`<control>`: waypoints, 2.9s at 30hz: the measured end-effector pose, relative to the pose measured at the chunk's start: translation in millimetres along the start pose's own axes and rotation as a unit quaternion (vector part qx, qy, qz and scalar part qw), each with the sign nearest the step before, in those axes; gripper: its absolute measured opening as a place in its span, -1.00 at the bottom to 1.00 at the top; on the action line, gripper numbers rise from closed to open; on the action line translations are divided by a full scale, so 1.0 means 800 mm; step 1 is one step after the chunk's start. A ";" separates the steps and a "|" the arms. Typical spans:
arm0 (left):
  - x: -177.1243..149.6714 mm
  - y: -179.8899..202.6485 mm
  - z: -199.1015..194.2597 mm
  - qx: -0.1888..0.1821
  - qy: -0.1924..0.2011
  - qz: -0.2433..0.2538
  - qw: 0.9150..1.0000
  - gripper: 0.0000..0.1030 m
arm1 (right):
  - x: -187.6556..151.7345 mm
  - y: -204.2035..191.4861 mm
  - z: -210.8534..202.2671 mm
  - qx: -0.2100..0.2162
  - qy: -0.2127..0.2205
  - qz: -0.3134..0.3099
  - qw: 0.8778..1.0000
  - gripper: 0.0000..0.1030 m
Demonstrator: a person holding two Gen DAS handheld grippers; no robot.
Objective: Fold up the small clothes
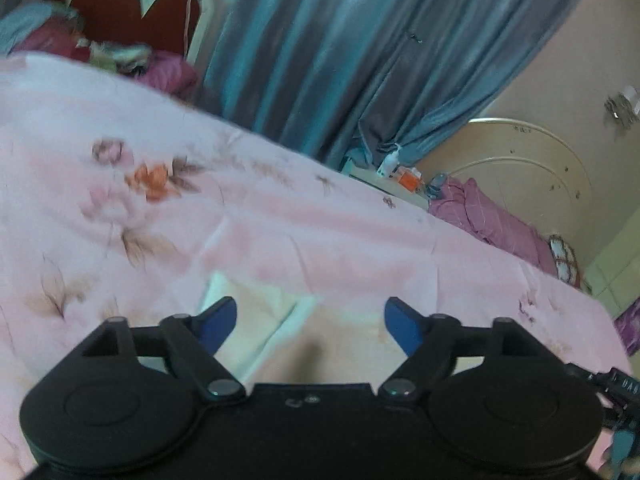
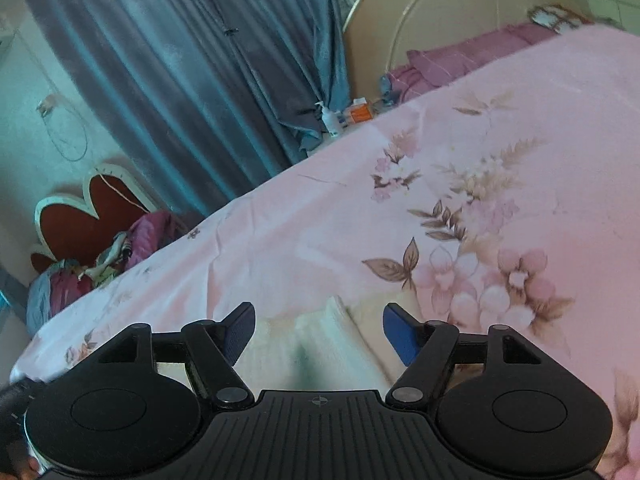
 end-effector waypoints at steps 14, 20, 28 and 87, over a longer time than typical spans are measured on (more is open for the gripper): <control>-0.044 -0.015 0.028 0.021 -0.048 0.082 0.995 -0.91 | -0.039 0.002 0.043 -0.011 -0.052 -0.095 0.994 -0.49; -0.042 -0.024 0.024 0.038 -0.019 0.071 0.997 -0.93 | -0.033 0.007 0.045 -0.038 -0.022 -0.117 0.992 -0.97; -0.048 -0.019 0.029 0.057 -0.017 0.088 0.994 -0.77 | -0.040 0.004 0.048 -0.051 -0.004 -0.133 0.990 -0.96; -0.141 0.014 -0.072 0.014 -0.075 0.188 0.979 0.22 | -0.184 -0.100 -0.061 -0.026 -0.041 -0.224 0.973 -0.11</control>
Point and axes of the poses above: each gripper's, at about its wrist camera, not at the fingertips, and z roughly the way its jaws point, y to its right, x to its top, the point moved 4 cm from there along z, roughly the way its jaws point, and after that the axes turned 4 degrees about y, right-handed, at the moved point
